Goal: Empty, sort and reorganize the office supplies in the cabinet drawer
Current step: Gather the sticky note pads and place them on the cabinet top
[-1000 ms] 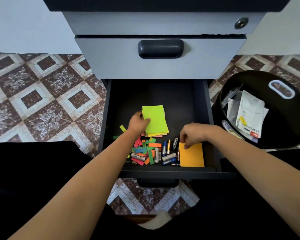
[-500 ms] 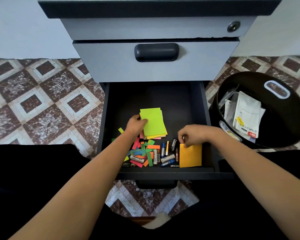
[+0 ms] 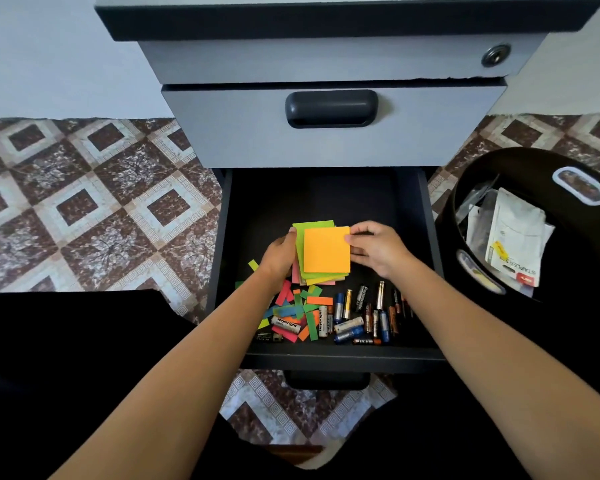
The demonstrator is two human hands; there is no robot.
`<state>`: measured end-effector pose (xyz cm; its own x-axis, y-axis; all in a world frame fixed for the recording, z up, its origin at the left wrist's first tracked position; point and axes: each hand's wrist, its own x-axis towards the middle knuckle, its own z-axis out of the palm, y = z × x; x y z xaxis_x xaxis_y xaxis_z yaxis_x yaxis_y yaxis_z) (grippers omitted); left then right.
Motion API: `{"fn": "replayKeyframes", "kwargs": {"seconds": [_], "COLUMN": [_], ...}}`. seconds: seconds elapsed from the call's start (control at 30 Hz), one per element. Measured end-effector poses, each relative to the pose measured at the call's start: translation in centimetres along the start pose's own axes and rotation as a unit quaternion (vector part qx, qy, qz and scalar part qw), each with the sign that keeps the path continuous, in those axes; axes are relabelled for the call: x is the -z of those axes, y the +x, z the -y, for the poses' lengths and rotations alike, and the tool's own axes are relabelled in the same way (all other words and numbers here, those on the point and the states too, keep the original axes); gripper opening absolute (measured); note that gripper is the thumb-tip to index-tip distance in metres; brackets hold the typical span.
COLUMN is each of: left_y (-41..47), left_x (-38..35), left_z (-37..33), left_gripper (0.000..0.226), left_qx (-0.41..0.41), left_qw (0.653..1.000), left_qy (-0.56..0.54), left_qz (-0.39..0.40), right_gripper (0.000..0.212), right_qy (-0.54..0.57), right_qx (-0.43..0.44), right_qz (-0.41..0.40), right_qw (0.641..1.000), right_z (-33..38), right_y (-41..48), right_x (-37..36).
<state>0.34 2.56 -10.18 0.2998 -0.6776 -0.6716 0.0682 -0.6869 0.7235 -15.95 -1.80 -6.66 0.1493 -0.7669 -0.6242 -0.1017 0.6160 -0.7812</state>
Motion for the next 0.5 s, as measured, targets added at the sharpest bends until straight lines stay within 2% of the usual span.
{"fn": "replayKeyframes", "kwargs": {"seconds": [0.1, 0.17, 0.27, 0.37, 0.43, 0.5], "left_y": [-0.3, -0.1, 0.1, 0.3, -0.1, -0.7], "left_x": [-0.1, -0.2, -0.5, -1.0, -1.3, -1.2], "left_z": [0.0, 0.1, -0.1, -0.6, -1.1, -1.5], "left_gripper": [0.051, 0.048, 0.050, 0.044, 0.035, 0.030], "left_qx": [-0.013, -0.018, -0.018, 0.004, 0.040, 0.076], "left_qw": [1.000, 1.000, 0.999, 1.000, 0.991, 0.965], "left_qy": [0.003, 0.009, 0.032, -0.025, -0.127, -0.250], "left_qz": [0.015, 0.020, -0.007, -0.011, -0.007, -0.006], "right_gripper": [0.011, 0.007, 0.016, 0.017, 0.020, 0.027], "right_qy": [-0.100, -0.207, -0.284, -0.276, -0.214, -0.128], "right_qx": [0.054, 0.107, 0.147, 0.140, 0.098, 0.053], "right_qz": [-0.063, -0.096, -0.114, -0.144, -0.185, -0.213], "right_qw": [0.992, 0.968, 0.941, 0.940, 0.954, 0.967], "right_z": [-1.4, -1.9, -2.4, -2.6, -2.6, -2.6], "right_y": [0.9, 1.2, 1.1, 1.1, 1.0, 0.8], "right_x": [-1.1, -1.5, -1.6, -1.4, -1.2, -0.9]}}
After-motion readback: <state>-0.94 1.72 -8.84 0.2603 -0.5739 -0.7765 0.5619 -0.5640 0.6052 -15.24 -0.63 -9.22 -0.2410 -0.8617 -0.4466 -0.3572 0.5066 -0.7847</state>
